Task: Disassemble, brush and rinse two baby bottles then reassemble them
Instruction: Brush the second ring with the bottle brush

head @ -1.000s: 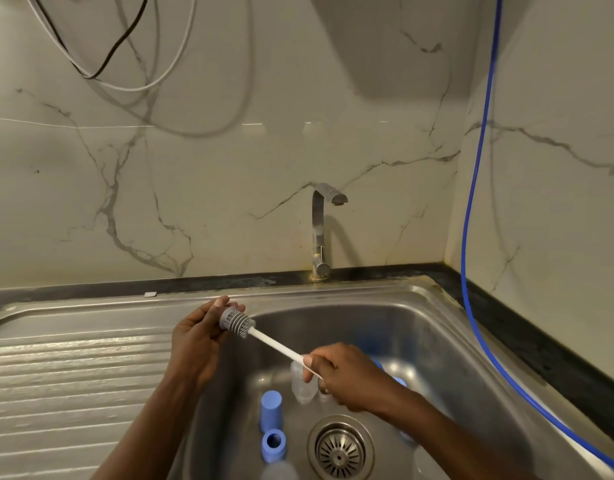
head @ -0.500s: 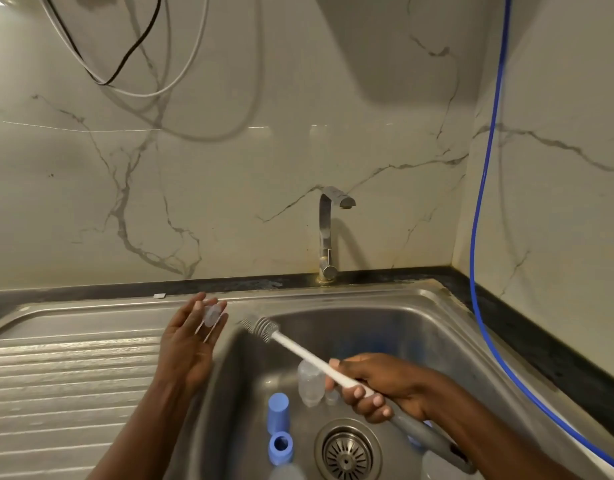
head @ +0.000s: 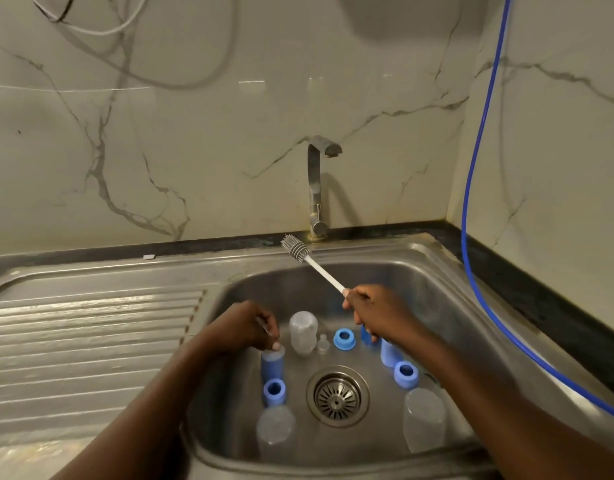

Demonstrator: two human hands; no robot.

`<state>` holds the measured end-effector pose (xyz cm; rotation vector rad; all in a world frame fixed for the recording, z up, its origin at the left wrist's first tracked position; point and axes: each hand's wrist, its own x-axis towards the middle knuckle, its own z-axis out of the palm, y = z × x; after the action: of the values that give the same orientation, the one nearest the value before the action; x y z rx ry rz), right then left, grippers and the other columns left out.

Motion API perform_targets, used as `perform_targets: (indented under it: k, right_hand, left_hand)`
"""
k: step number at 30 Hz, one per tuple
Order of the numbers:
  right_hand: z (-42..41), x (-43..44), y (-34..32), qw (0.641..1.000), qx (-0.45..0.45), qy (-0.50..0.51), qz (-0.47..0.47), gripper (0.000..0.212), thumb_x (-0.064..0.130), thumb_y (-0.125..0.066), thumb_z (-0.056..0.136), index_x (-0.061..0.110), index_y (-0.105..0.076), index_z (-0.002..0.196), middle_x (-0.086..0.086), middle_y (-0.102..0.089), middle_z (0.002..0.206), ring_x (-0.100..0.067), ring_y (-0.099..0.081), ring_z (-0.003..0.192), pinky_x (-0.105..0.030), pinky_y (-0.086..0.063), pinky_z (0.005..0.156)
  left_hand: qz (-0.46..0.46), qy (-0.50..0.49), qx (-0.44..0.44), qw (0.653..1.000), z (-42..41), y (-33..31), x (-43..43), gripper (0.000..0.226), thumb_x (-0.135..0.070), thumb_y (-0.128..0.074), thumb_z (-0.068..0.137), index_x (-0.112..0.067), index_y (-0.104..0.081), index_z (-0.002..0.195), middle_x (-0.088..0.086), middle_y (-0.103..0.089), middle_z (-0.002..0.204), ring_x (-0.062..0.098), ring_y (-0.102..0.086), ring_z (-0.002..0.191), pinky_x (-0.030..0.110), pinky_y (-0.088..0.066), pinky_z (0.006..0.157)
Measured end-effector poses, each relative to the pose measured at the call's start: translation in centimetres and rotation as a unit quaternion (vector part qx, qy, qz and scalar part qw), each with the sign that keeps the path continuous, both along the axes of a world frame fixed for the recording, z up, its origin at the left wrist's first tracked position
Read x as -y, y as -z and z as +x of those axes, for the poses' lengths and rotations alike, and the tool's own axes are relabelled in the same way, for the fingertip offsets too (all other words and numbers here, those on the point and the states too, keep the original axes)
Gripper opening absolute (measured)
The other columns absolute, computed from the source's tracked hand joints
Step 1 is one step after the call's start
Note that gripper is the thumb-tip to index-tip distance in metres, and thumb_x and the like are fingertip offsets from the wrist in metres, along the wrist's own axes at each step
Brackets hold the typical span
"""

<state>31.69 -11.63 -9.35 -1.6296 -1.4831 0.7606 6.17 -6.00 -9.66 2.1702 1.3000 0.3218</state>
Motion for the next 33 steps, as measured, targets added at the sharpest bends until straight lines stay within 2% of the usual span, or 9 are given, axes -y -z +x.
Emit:
perform_targets:
  k: [4,7,12,18,22,26,29,31,33]
  right_hand:
    - [0.2,-0.2,0.1,1.0,-0.024,0.012,0.003,0.031,0.034,-0.048,0.1,0.016,-0.062,0.079,-0.002,-0.055,0.059,-0.001,-0.042,0.032,-0.023,-0.04,0.04]
    - [0.1,0.0,0.0,1.0,-0.022,0.012,0.002,0.03,0.035,-0.048,0.1,0.017,-0.062,0.079,-0.001,-0.056,0.06,-0.001,-0.044,0.032,-0.022,-0.04,0.04]
    - [-0.3,0.2,-0.4,1.0,-0.006,0.005,0.002,0.029,0.034,-0.048,0.1,0.018,-0.062,0.079,-0.001,-0.058,0.062,-0.001,-0.045,0.033,-0.02,-0.039,0.038]
    - [-0.6,0.7,-0.5,1.0,0.007,-0.01,0.016,0.028,0.033,-0.047,0.101,0.014,-0.063,0.087,0.001,-0.058,0.064,-0.005,-0.048,0.045,-0.016,-0.038,0.039]
    - [-0.6,0.7,-0.6,1.0,0.007,-0.009,0.023,0.028,0.032,-0.048,0.1,0.013,-0.065,0.089,0.002,-0.058,0.063,-0.005,-0.049,0.046,-0.016,-0.039,0.038]
    - [-0.8,0.9,-0.7,0.999,0.017,-0.015,0.027,0.028,0.033,-0.048,0.1,0.012,-0.066,0.091,0.005,-0.057,0.064,-0.005,-0.05,0.048,-0.015,-0.039,0.038]
    - [-0.7,0.9,-0.7,0.999,0.016,-0.014,0.027,0.028,0.033,-0.048,0.1,0.013,-0.066,0.091,0.005,-0.057,0.064,-0.005,-0.051,0.049,-0.016,-0.04,0.039]
    - [-0.7,0.9,-0.7,0.999,0.014,-0.013,0.027,0.029,0.033,-0.048,0.1,0.012,-0.066,0.092,0.005,-0.057,0.065,-0.006,-0.051,0.05,-0.016,-0.04,0.039]
    - [-0.7,0.8,-0.7,0.999,0.013,-0.013,0.028,0.03,0.033,-0.047,0.101,0.011,-0.066,0.094,0.006,-0.057,0.065,-0.006,-0.051,0.051,-0.016,-0.04,0.04]
  left_hand:
    - [-0.045,0.052,-0.11,0.992,1.1,2.1,0.9,0.016,-0.016,-0.082,0.074,-0.022,-0.068,0.079,-0.009,-0.069,0.081,0.005,-0.065,0.074,0.012,-0.051,0.064]
    - [-0.096,0.094,-0.172,0.976,1.2,3.7,1.3,0.019,-0.009,-0.079,0.077,-0.021,-0.064,0.079,0.002,-0.07,0.089,0.014,-0.061,0.065,0.017,-0.049,0.054]
    - [-0.106,0.118,-0.246,0.956,1.6,5.1,1.4,0.017,-0.002,-0.06,0.081,-0.019,-0.064,0.084,0.0,-0.063,0.077,0.011,-0.058,0.057,0.02,-0.05,0.055]
    - [-0.085,0.156,-0.305,0.936,1.9,6.6,1.0,0.015,-0.009,-0.059,0.083,-0.022,-0.065,0.087,0.008,-0.07,0.095,0.022,-0.067,0.081,0.039,-0.058,0.078]
    - [-0.074,0.179,-0.333,0.923,1.9,6.8,0.8,0.016,-0.012,-0.059,0.085,-0.027,-0.061,0.087,0.005,-0.07,0.101,0.027,-0.069,0.094,0.042,-0.057,0.086]
    - [-0.08,0.194,-0.351,0.913,1.8,7.4,0.7,0.019,-0.011,-0.062,0.085,-0.023,-0.067,0.098,0.002,-0.069,0.111,0.019,-0.064,0.102,0.039,-0.053,0.092]
    - [-0.132,0.179,-0.306,0.926,1.8,7.2,0.5,0.024,-0.005,-0.065,0.083,-0.024,-0.066,0.098,0.003,-0.067,0.098,0.019,-0.068,0.083,0.032,-0.058,0.077]
    - [-0.176,0.148,-0.251,0.94,1.7,6.4,0.7,0.028,0.001,-0.07,0.082,-0.019,-0.062,0.099,-0.001,-0.062,0.083,0.011,-0.062,0.058,0.023,-0.055,0.059]
    - [-0.179,0.116,-0.197,0.957,1.2,5.7,0.6,0.031,-0.001,-0.077,0.078,-0.019,-0.062,0.098,-0.004,-0.06,0.078,0.006,-0.058,0.05,0.021,-0.052,0.054]
